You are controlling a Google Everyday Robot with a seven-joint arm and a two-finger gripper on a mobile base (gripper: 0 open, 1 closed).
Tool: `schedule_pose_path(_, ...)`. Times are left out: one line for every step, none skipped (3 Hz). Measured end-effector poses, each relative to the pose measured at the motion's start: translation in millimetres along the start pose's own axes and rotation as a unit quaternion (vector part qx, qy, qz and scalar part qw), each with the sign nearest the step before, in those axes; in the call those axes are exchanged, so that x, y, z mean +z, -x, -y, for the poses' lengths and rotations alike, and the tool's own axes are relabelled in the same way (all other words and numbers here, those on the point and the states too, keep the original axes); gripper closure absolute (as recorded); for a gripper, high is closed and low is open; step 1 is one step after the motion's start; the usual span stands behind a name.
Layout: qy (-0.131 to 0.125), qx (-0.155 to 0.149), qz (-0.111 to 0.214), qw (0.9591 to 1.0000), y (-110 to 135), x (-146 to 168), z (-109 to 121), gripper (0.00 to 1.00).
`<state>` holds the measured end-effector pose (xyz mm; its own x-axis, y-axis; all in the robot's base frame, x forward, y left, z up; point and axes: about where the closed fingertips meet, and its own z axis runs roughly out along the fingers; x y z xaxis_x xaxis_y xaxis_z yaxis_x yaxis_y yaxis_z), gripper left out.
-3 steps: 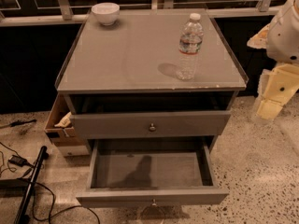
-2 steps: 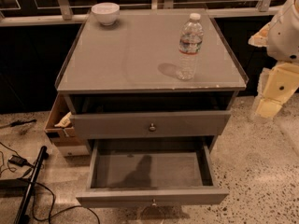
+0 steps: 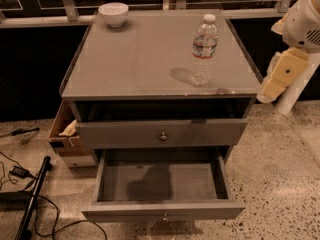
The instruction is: Place water bottle into middle drawer
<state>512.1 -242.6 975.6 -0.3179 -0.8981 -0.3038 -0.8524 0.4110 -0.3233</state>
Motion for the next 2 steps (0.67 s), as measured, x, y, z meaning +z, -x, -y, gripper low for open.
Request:
schedule_pose_path(-0.009, 0.034, 0.04, 0.9986, -0.5, 19.0, 43.0, 0.0)
schedule_pose_path(-0.005, 0.066, 0.095, 0.9932, 5.1, 38.3, 78.3, 0.0)
